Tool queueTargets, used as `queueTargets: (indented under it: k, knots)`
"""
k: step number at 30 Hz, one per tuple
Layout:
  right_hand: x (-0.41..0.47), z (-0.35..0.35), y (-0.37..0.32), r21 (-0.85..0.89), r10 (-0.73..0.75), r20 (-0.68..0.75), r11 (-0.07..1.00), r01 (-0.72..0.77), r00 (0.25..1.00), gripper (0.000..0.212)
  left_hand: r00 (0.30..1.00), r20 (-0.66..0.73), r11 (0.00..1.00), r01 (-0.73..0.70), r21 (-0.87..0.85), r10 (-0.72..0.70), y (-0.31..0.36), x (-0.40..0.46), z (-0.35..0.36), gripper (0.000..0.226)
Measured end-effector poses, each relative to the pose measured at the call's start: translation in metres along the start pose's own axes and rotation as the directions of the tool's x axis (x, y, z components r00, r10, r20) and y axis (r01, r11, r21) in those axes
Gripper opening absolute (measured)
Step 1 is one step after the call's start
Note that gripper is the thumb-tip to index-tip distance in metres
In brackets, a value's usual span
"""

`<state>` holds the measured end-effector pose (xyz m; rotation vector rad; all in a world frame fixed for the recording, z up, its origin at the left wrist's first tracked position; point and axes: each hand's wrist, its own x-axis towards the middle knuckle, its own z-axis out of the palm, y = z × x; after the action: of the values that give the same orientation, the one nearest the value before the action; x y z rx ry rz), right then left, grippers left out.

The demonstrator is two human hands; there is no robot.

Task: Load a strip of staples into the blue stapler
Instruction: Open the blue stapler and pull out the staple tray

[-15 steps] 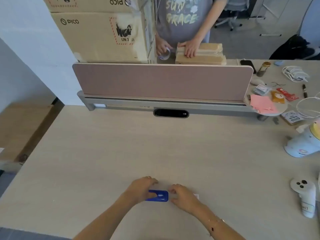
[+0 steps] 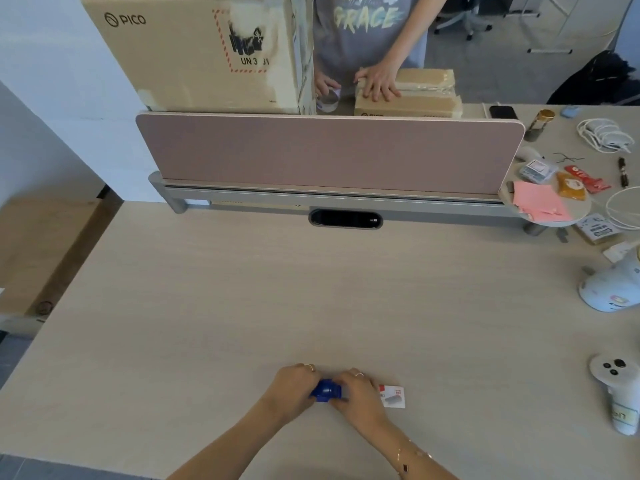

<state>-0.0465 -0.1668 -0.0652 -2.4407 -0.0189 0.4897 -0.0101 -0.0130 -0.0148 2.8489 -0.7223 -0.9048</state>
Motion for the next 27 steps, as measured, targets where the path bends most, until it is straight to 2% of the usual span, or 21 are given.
queueTargets:
  k: [11,17,21,27]
  knots:
    - [0.000,0.004,0.001,-0.016,-0.054,-0.081,0.998,0.053,0.995,0.021,1.000,-0.013,0.999,-0.003,-0.045,0.002,-0.002,-0.003,0.003,0.022]
    - [0.005,0.004,0.008,-0.165,-0.144,-0.106,0.978,0.125,0.984,0.018,0.995,-0.090,0.991,-0.050,-0.128,0.038,-0.008,-0.008,-0.003,0.022]
    - [0.007,-0.004,-0.002,-0.318,-0.225,-0.028,0.926,0.205,0.974,0.032,0.985,-0.141,0.977,-0.122,-0.172,0.099,-0.020,-0.014,-0.009,0.028]
    - [0.009,-0.001,-0.003,-0.420,-0.319,0.015,0.858,0.295,0.948,0.030,0.976,-0.154,0.960,-0.187,-0.207,0.157,-0.031,-0.021,-0.009,0.033]
